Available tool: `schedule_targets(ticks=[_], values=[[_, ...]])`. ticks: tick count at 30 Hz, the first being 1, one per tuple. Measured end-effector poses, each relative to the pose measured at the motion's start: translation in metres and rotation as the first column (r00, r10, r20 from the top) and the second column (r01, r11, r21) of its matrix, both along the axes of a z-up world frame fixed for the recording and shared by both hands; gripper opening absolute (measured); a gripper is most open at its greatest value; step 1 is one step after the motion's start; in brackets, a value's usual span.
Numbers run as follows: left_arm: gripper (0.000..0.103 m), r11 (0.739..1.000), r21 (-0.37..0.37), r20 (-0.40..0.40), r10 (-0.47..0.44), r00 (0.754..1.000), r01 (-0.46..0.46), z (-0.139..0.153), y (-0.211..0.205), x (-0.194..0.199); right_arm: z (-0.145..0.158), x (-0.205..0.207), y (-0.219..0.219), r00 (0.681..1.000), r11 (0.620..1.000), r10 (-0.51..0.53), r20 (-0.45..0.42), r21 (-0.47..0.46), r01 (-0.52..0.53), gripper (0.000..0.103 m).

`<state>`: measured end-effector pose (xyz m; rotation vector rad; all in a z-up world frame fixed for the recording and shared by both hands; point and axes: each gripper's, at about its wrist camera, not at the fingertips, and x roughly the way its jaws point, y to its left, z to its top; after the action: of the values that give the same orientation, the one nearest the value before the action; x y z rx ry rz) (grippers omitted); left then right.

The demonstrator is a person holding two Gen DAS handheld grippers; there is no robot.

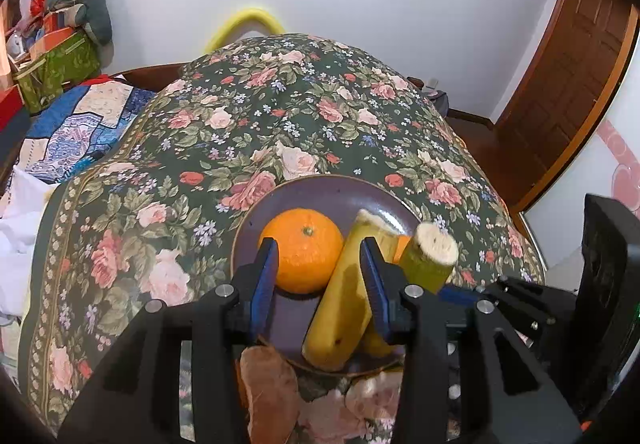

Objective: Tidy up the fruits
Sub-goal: 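Lift both yellow cylinders upright, carry onto the plate beside the oranges, release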

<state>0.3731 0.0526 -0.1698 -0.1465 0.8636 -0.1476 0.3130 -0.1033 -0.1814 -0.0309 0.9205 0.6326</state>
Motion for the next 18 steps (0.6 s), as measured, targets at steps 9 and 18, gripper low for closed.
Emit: schedule_targets(ticks=[9, 18], values=[[0.045, 1.000, 0.025, -0.002, 0.011, 1.000, -0.010, 0.007, 0.007, -0.029, 0.013, -0.012, -0.010, 0.999, 1.000, -0.030, 0.021, -0.004, 0.030, 0.036], [0.048, 0.999, 0.046, 0.000, 0.026, 1.000, -0.026, 0.016, 0.017, -0.064, 0.029, -0.036, -0.019, 0.997, 0.999, -0.045, 0.056, -0.022, 0.046, 0.043]])
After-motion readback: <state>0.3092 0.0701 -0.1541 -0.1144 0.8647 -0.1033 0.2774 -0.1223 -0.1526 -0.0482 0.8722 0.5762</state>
